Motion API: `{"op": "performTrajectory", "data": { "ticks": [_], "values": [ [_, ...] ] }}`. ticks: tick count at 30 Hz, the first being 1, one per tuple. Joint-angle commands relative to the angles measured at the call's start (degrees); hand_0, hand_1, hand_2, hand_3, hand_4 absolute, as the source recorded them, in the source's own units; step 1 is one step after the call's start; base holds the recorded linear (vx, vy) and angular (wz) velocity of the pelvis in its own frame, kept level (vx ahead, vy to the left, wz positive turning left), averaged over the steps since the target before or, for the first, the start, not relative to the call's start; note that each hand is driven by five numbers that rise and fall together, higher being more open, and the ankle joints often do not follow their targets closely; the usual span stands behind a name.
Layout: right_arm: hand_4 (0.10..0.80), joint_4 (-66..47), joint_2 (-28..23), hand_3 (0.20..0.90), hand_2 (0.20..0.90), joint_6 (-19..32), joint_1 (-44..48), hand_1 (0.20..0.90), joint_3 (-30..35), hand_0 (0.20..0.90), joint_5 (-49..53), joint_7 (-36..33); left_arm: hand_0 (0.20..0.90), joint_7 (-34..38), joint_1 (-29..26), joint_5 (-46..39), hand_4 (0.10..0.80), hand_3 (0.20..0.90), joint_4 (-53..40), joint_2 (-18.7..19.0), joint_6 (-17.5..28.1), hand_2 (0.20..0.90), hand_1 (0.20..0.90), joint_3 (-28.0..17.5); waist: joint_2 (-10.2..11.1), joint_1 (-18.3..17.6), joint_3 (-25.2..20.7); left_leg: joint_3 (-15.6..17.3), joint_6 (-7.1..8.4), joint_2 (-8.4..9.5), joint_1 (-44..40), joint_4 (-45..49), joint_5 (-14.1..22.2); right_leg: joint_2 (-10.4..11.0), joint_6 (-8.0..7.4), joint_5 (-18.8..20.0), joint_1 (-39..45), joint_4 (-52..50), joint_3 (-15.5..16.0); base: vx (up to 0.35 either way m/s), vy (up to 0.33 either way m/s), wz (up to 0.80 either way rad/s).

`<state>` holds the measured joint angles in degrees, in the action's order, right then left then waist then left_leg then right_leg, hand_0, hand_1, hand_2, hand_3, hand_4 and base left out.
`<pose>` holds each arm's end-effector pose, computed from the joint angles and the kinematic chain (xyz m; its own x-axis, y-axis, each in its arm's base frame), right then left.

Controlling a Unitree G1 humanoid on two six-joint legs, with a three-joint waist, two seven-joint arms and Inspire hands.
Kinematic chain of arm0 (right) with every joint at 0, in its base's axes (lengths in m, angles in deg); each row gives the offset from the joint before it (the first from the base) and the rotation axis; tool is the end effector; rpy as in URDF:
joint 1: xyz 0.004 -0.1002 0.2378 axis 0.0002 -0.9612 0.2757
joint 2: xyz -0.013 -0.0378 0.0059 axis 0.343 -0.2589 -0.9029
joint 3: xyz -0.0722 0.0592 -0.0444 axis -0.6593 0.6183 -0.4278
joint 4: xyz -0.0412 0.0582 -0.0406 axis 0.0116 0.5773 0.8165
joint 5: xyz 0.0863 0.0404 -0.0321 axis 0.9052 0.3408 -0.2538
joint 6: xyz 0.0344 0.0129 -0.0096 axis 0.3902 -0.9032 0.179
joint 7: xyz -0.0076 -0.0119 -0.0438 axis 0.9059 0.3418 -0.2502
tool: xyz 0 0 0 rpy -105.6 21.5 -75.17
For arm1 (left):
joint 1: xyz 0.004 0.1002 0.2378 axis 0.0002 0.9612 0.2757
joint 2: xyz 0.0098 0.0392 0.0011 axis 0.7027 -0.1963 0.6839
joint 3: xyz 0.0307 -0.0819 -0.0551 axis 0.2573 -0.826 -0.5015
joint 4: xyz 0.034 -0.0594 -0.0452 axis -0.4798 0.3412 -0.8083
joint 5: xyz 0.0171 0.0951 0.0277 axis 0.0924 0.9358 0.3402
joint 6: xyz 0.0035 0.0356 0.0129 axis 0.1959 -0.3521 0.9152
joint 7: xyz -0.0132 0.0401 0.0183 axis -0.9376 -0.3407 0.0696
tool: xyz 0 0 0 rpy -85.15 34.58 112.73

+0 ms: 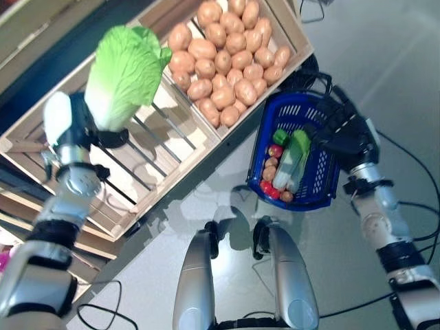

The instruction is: Put vegetables into the basket

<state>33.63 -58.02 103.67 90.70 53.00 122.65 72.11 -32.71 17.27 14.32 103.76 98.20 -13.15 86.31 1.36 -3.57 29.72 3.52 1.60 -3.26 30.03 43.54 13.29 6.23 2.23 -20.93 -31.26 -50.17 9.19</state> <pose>0.2698 -0.2224 0.0964 0.9202 0.2232 0.3215 -0.3294 0.8854 0.3280 0.2771 0.3016 0.1106 0.8860 0.3626 0.2891 -0.4602 0.6114 0.6437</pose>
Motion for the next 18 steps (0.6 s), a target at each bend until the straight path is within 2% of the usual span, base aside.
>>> {"op": "performTrajectory", "data": {
  "ticks": [1, 4, 7, 9, 11, 13, 14, 18],
  "values": [
    [0.800, -7.0, 3.5, 0.900, 0.900, 4.5, -1.6, 0.900, 1.1, 0.900, -2.1, 6.9, 0.300, 2.0, 2.2, -1.3, 0.400, 0.300, -6.5, -1.5, 8.5, 0.300, 0.300, -4.4, 0.2, 0.7, -10.7, 2.9, -4.64, 2.62, -7.8, -1.2, 3.9, -1.0, 1.93, 4.3, 10.7, 10.3, -0.3, 0.118, -0.033, 0.08],
    [0.800, -9.2, 5.3, 0.900, 0.900, 6.5, -4.2, 0.900, -1.5, 0.900, -9.0, 6.7, 0.300, 3.7, 6.7, 3.0, 0.400, 0.300, -9.8, -5.4, 8.9, 0.300, 0.300, -4.4, 0.3, 1.2, -13.7, 3.0, -4.26, 2.88, -14.1, -7.7, 2.4, -1.7, 1.61, 5.4, 17.3, 17.1, 0.4, 0.161, -0.043, 0.02],
    [0.800, -12.1, 3.8, 0.900, 0.900, 7.8, -4.7, 0.900, -2.9, 0.900, -17.5, 4.1, 0.300, 3.8, 8.9, 6.0, 0.400, 0.300, -12.3, -7.0, 7.4, 0.300, 0.300, -4.1, 0.4, 1.6, -16.9, 3.1, -3.74, 2.87, -19.8, -14.4, 0.8, -2.5, 1.00, 7.0, 23.4, 24.8, 0.6, 0.138, -0.045, 0.00],
    [0.800, -13.3, 1.6, 0.900, 0.900, 9.8, -4.3, 0.900, -3.5, 0.900, -27.3, 0.0, 0.300, 4.1, 9.5, 6.6, 0.400, 0.300, -12.0, -7.8, 7.4, 0.300, 0.300, -4.1, 0.4, 1.8, -18.8, 3.1, -3.21, 3.00, -23.9, -19.7, -0.7, -3.1, 0.42, 8.5, 27.7, 30.5, 0.6, 0.107, -0.039, -0.05],
    [0.800, -14.4, -1.5, 0.900, 0.900, 11.7, -3.4, 0.900, -4.0, 0.900, -39.8, -5.6, 0.300, 4.7, 9.6, 7.9, 0.400, 0.300, -11.3, -8.0, 7.5, 0.300, 0.300, -4.0, 0.3, 1.7, -20.0, 3.1, -2.86, 3.33, -26.9, -24.5, -2.2, -3.5, -0.21, 9.8, 30.5, 34.8, 0.5, 0.050, -0.019, -0.02],
    [0.800, -16.0, -5.7, 0.900, 0.900, 11.5, -2.8, 0.900, -4.5, 0.900, -52.9, -11.7, 0.300, 4.4, 9.4, 8.2, 0.400, 0.300, -11.2, -7.7, 6.6, 0.300, 0.300, -3.6, 0.2, 1.5, -21.1, 3.2, -2.66, 3.58, -29.4, -28.9, -3.9, -3.7, -0.91, 11.2, 32.6, 38.4, 0.4, 0.010, -0.002, 0.02],
    [0.800, -16.9, -9.3, 0.900, 0.900, 10.7, -1.8, 0.900, -4.8, 0.900, -59.5, -15.1, 0.300, 4.4, 9.1, 8.6, 0.400, 0.300, -11.2, -7.1, 5.6, 0.300, 0.300, -3.4, 0.1, 1.4, -21.9, 3.3, -2.63, 3.69, -30.6, -31.4, -4.8, -3.9, -1.40, 12.2, 33.5, 40.5, 0.2, 0.000, 0.000, 0.00],
    [0.800, -19.6, -19.2, 0.900, 0.900, 7.5, 2.0, 0.900, -6.4, 0.900, -75.0, -21.4, 0.300, 4.5, 7.1, 13.4, 0.400, 0.300, -10.3, -3.1, 0.3, 0.300, 0.300, -1.4, -0.2, 1.0, -23.6, 3.6, -2.79, 3.74, -33.9, -38.4, -7.2, -4.3, -2.59, 15.2, 35.6, 45.6, -0.9, -0.007, 0.000, -0.02]
  ]
}}
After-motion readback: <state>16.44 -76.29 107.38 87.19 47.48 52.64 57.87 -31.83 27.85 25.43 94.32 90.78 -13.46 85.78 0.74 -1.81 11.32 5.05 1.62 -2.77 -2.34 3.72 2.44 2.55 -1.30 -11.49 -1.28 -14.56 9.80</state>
